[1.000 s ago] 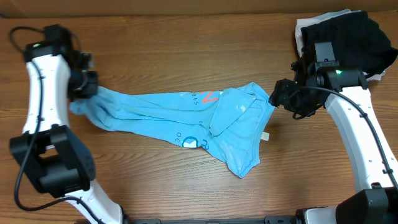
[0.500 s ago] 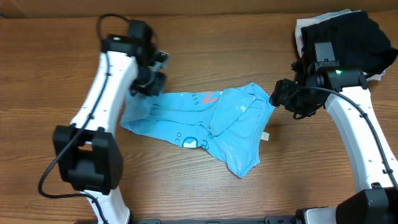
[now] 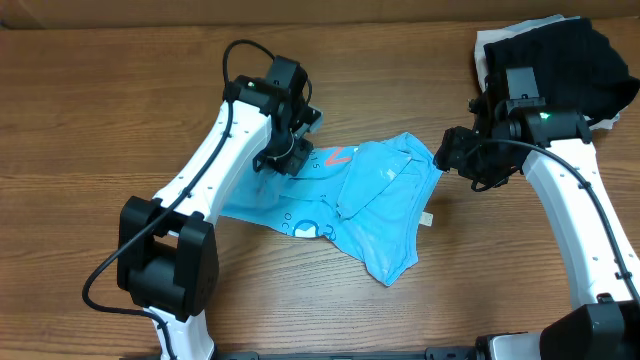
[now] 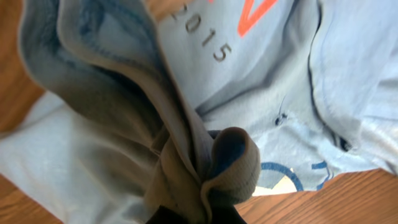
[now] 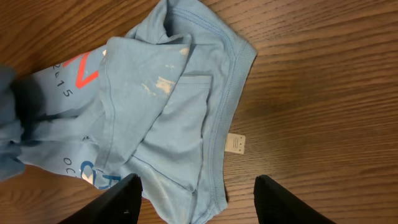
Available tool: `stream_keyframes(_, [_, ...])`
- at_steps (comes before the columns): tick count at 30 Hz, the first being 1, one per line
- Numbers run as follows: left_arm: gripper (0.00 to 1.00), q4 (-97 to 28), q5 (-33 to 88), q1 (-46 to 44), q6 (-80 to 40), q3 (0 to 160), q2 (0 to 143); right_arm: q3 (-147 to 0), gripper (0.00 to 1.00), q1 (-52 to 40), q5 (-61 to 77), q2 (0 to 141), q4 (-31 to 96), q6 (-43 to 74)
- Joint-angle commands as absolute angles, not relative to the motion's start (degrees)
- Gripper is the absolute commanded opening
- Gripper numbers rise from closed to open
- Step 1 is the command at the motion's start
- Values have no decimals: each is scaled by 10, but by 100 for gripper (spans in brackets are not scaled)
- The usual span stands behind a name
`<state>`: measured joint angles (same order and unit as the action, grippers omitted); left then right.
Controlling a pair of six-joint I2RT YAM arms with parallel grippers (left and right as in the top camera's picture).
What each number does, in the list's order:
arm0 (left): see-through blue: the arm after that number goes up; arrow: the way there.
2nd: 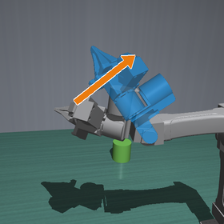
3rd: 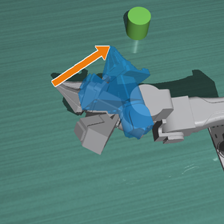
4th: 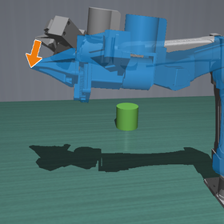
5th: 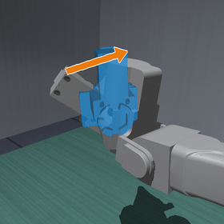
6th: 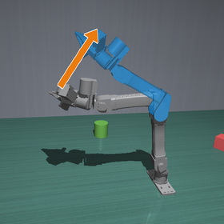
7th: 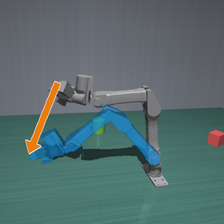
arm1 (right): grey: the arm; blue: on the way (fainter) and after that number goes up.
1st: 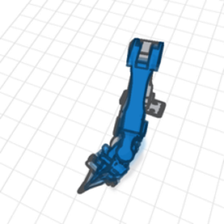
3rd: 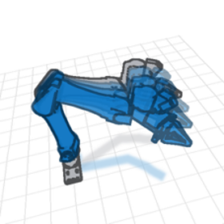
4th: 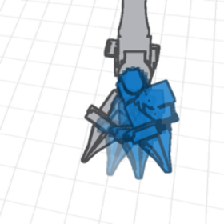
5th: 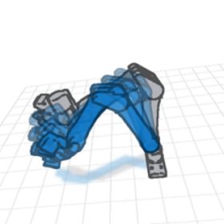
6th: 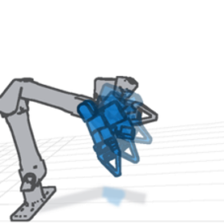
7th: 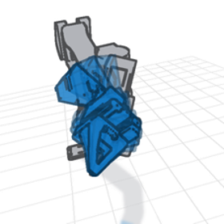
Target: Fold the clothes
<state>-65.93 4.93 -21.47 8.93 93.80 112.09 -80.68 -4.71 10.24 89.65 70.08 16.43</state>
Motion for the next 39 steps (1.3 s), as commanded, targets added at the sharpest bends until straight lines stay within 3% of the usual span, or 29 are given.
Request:
stream_keyframes(1, [9, -654, 58, -215, 81, 920, 1122, -816, 62, -49, 99, 898, 699, 161])
stream_keyframes(4, [18, -649, 59, -215, 81, 909, 1122, -813, 61, -49, 99, 898, 699, 161])
stream_keyframes(9, [90, -641, 61, -216, 81, 907, 1122, -812, 63, -49, 99, 898, 698, 161])
stream_keyframes(10, [100, -637, 61, -216, 81, 907, 1122, -809, 63, -49, 99, 898, 697, 162])
stream_keyframes(18, [100, -647, 62, -213, 70, 970, 1122, -737, 66, -49, 127, 898, 666, 163])
stream_keyframes(28, [100, -745, 34, -213, 71, 1150, 1122, -562, 71, -49, 208, 901, 500, 169])
stream_keyframes(39, [100, -750, -6, -213, 73, 1159, 1122, -496, 72, -48, 215, 986, 357, 179])
